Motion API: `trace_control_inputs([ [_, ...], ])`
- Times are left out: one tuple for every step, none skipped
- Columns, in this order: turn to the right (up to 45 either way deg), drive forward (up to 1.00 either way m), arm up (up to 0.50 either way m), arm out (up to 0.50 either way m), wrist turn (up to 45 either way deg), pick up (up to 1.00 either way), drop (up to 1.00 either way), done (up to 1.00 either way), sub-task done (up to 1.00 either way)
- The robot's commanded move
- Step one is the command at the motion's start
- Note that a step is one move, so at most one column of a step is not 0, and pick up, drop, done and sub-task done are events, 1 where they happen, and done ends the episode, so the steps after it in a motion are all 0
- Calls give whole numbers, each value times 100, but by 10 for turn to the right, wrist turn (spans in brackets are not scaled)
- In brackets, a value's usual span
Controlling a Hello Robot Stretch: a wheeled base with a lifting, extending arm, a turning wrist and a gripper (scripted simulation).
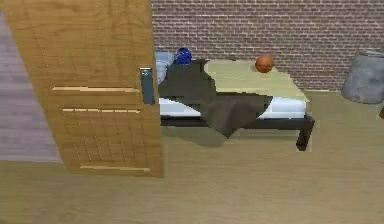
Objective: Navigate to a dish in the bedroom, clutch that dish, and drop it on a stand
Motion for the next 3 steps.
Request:
trace_control_inputs([
  [240, 0, 0, 0, 0, 0, 0, 0, 0],
  [0, 85, 0, 0, 0, 0, 0, 0, 0],
  [210, 0, 0, 0, 0, 0, 0, 0, 0],
])
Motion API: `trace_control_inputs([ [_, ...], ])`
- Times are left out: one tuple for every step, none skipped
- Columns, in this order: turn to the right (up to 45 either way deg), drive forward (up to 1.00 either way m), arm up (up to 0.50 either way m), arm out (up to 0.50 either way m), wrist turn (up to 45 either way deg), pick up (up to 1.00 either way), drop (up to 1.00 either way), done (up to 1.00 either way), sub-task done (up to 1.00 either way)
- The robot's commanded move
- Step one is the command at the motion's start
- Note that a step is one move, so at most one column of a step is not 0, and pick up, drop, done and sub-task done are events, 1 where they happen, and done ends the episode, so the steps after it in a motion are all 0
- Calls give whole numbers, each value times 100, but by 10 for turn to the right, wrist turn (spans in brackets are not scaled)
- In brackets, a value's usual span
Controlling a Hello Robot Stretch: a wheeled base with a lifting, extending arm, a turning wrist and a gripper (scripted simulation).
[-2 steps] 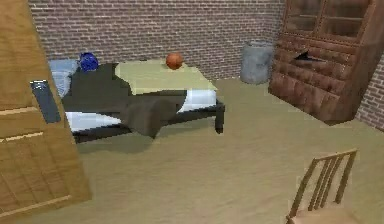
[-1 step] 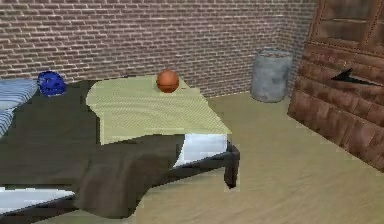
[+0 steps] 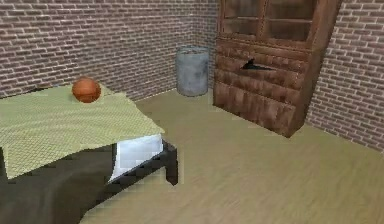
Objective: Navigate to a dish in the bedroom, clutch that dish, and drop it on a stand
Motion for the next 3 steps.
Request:
trace_control_inputs([
  [0, 40, 0, 0, 0, 0, 0, 0, 0],
  [450, 0, 0, 0, 0, 0, 0, 0, 0],
  [0, 55, 0, 0, 0, 0, 0, 0, 0],
])
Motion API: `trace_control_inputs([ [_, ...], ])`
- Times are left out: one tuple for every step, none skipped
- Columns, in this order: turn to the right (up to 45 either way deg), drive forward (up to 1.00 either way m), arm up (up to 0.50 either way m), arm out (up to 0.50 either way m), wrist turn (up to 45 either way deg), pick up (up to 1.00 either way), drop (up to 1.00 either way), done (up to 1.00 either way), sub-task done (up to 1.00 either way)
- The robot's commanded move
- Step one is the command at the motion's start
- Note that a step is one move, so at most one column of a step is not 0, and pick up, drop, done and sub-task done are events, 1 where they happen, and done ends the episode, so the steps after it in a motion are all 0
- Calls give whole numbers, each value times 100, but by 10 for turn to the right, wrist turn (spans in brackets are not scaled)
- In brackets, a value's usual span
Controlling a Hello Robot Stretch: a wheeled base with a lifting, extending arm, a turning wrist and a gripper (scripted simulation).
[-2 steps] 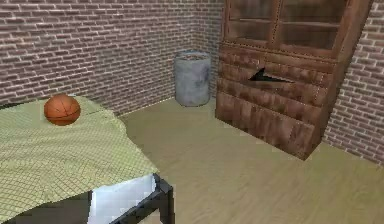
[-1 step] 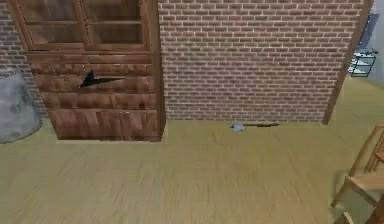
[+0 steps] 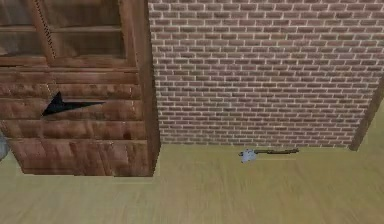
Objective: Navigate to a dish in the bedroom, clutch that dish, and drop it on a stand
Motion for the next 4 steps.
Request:
trace_control_inputs([
  [420, 0, 0, 0, 0, 0, 0, 0, 0],
  [0, 100, 0, 0, 0, 0, 0, 0, 0],
  [0, 35, 0, 0, 0, 0, 0, 0, 0],
  [-120, 0, 0, 0, 0, 0, 0, 0, 0],
])
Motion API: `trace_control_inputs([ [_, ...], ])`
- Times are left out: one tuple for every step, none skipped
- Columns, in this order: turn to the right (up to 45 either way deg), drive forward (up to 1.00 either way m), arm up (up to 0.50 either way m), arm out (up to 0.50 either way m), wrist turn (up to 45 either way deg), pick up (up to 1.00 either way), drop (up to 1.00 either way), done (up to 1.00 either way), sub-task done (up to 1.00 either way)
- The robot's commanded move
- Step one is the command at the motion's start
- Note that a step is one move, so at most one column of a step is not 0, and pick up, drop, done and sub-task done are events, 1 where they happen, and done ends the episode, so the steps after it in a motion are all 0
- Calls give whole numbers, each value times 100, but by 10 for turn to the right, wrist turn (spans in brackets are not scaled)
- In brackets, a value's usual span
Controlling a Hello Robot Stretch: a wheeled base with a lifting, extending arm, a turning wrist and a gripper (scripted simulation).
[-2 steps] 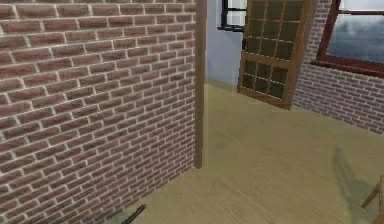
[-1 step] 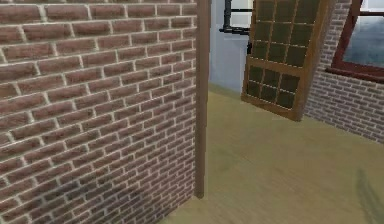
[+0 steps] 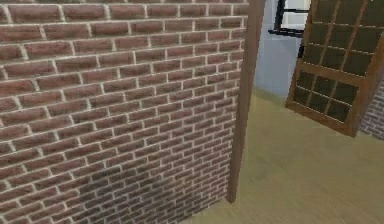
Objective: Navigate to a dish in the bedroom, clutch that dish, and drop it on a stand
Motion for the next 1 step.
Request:
trace_control_inputs([
  [0, 40, 0, 0, 0, 0, 0, 0, 0],
])
